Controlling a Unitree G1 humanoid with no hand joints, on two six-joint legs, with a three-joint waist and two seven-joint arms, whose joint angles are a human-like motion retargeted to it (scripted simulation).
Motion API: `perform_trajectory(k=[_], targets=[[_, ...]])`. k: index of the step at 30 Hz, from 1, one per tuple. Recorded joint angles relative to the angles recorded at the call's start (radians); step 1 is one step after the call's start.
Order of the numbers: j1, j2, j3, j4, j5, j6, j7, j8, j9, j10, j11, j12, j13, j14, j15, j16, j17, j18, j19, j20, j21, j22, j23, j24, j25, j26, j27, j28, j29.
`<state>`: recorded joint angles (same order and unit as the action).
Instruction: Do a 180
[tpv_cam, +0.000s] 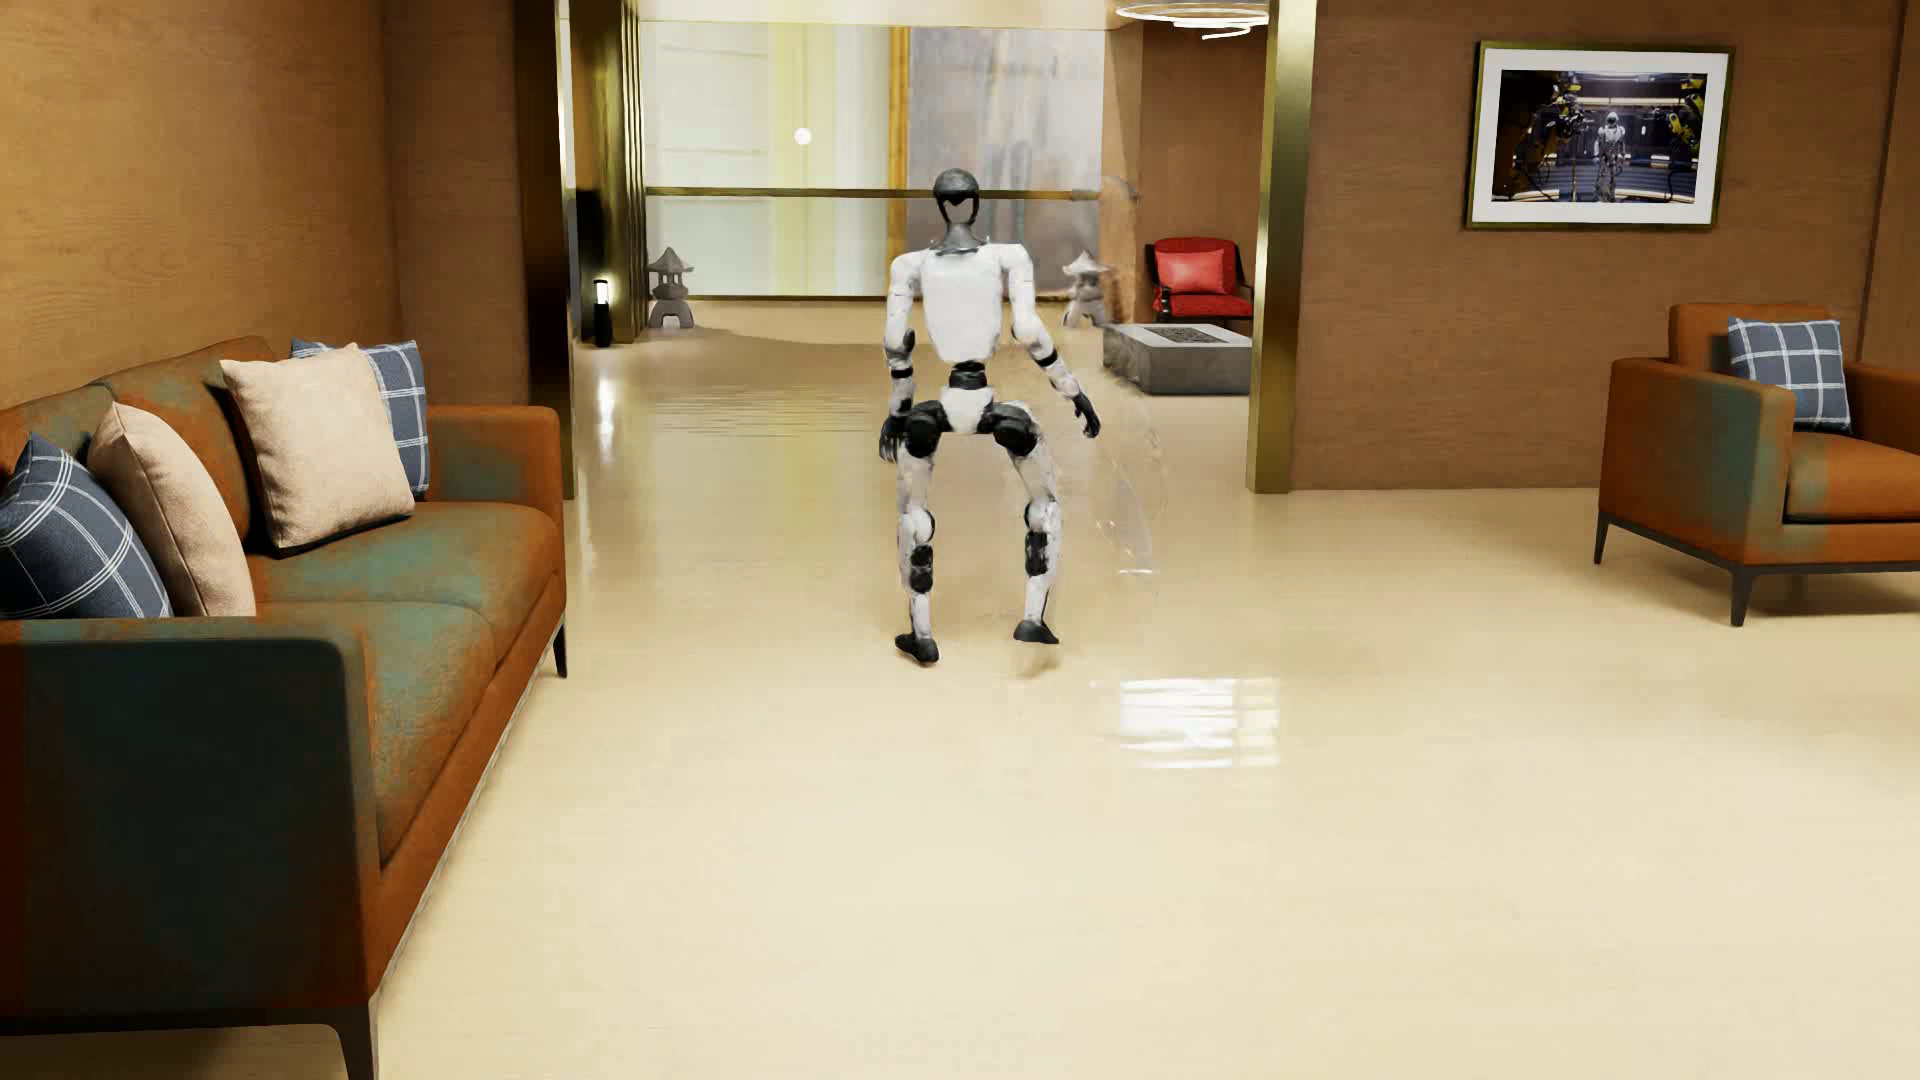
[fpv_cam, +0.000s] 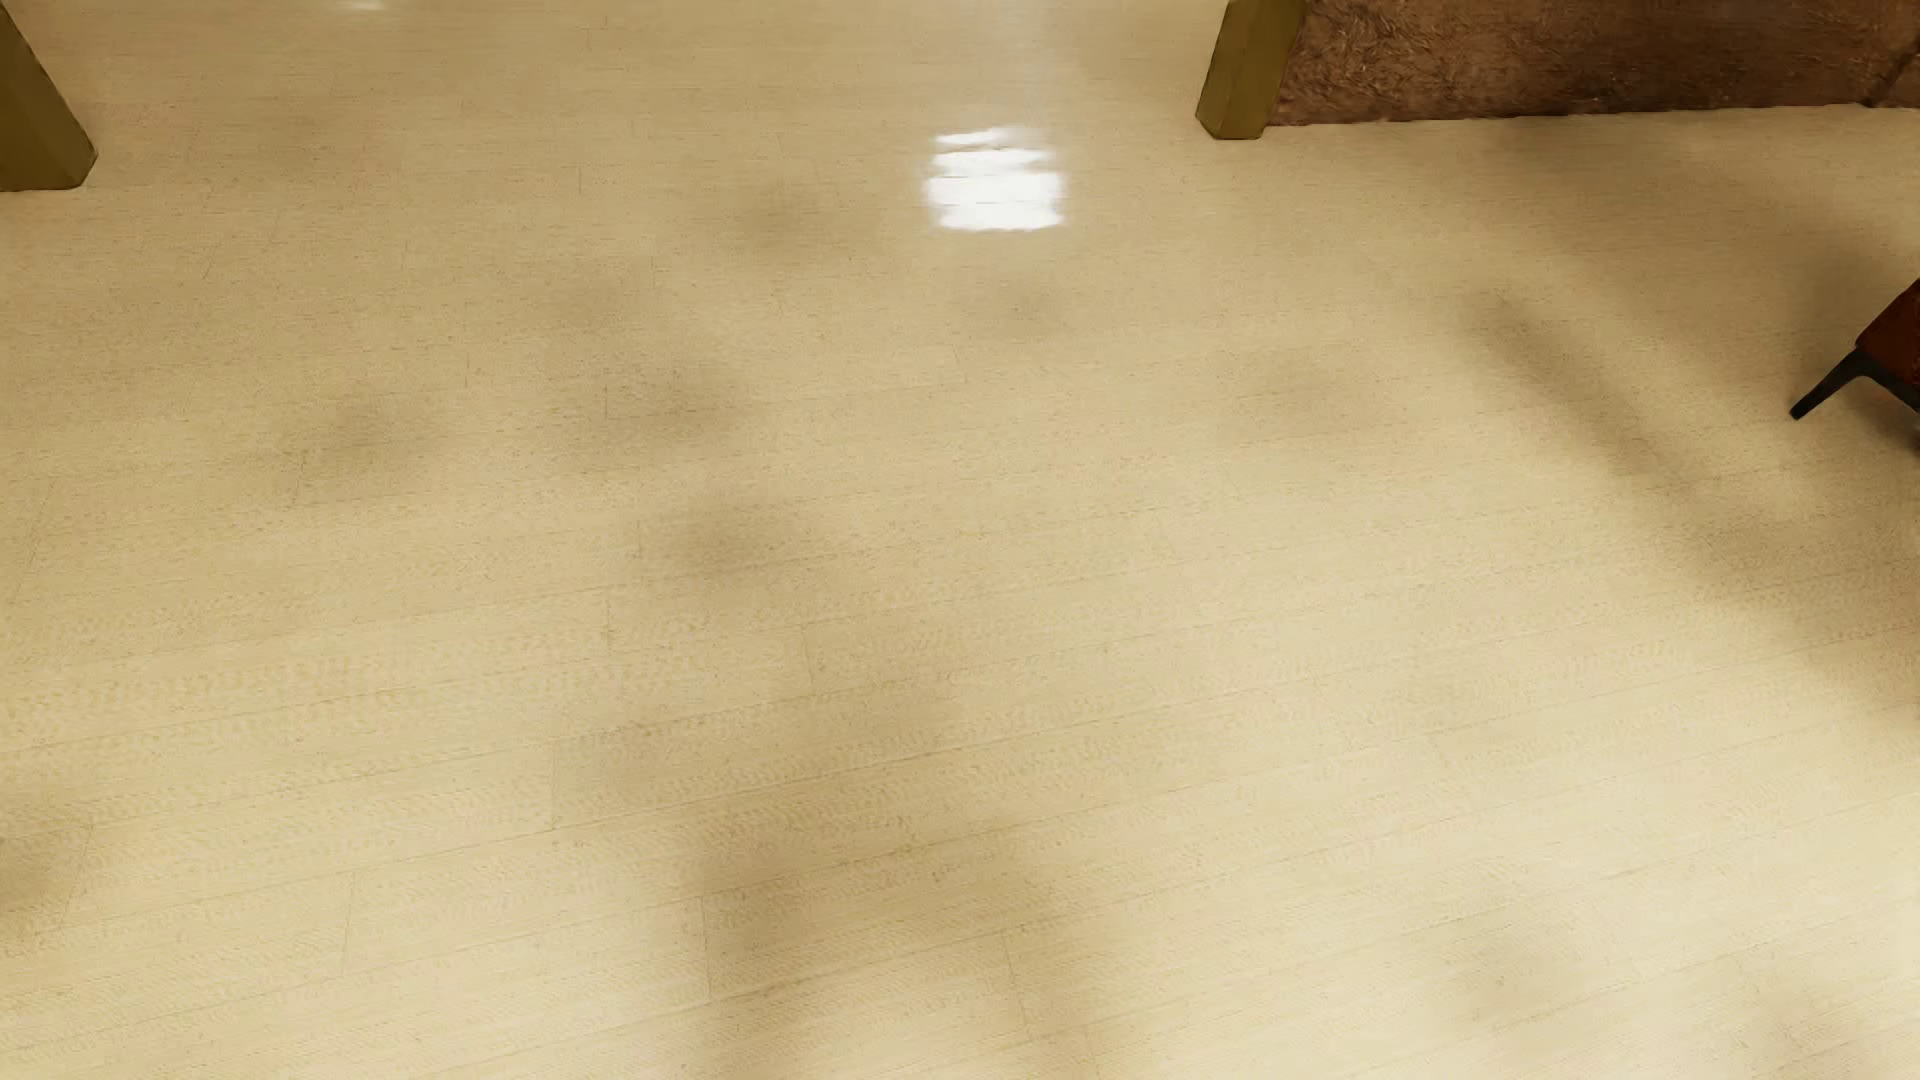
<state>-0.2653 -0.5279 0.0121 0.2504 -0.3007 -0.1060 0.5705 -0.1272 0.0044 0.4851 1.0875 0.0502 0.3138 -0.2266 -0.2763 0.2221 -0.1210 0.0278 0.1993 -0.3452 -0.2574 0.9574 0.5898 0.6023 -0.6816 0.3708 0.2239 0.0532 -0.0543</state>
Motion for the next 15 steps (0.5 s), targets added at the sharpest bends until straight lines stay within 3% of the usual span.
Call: perform_trajectory(k=[2, 4, 6, 9, 12, 15], targets=[[0.007, 0.027, -0.030, -0.026, -0.030, -0.015, -0.023, 0.020, 0.000, 0.005, -0.226, -0.086, 0.017, -0.014, -0.031, 0.034, 0.007, -0.015, -0.002, -0.020, -0.009, -0.014, -0.024, 0.022, 0.023, -0.001, -0.020, -0.019, 0.019], [0.019, 0.110, -0.041, -0.043, -0.016, -0.020, -0.062, 0.048, -0.005, -0.027, -0.470, -0.190, 0.033, -0.006, 0.060, 0.048, 0.030, -0.031, 0.028, -0.041, 0.008, -0.018, -0.011, 0.039, 0.016, 0.012, -0.013, -0.018, 0.037], [0.019, 0.186, -0.039, -0.055, -0.024, -0.021, -0.098, -0.007, -0.010, -0.030, -0.546, -0.266, 0.022, -0.002, -0.033, 0.055, 0.033, -0.051, -0.019, -0.044, 0.048, -0.050, 0.045, 0.041, -0.019, 0.001, 0.006, -0.004, 0.084], [0.023, 0.259, -0.039, -0.024, 0.016, -0.009, -0.148, -0.086, -0.013, -0.049, -0.622, -0.260, -0.032, 0.024, -0.021, 0.042, 0.047, -0.092, -0.082, 0.030, 0.114, -0.181, 0.134, -0.003, -0.071, -0.039, 0.024, 0.076, 0.164], [0.005, 0.301, -0.038, 0.038, 0.076, 0.024, -0.206, -0.151, -0.010, -0.037, -0.655, -0.174, -0.057, 0.036, -0.025, 0.013, 0.067, -0.132, -0.099, 0.044, 0.099, -0.295, 0.116, -0.036, -0.072, -0.112, 0.005, 0.094, 0.126], [-0.038, 0.345, -0.036, 0.121, 0.163, 0.064, -0.270, -0.197, -0.002, 0.019, -0.712, -0.102, -0.066, 0.047, -0.027, 0.022, 0.091, -0.166, -0.131, 0.000, 0.080, -0.265, 0.083, 0.020, -0.047, -0.103, -0.025, -0.015, 0.053]])
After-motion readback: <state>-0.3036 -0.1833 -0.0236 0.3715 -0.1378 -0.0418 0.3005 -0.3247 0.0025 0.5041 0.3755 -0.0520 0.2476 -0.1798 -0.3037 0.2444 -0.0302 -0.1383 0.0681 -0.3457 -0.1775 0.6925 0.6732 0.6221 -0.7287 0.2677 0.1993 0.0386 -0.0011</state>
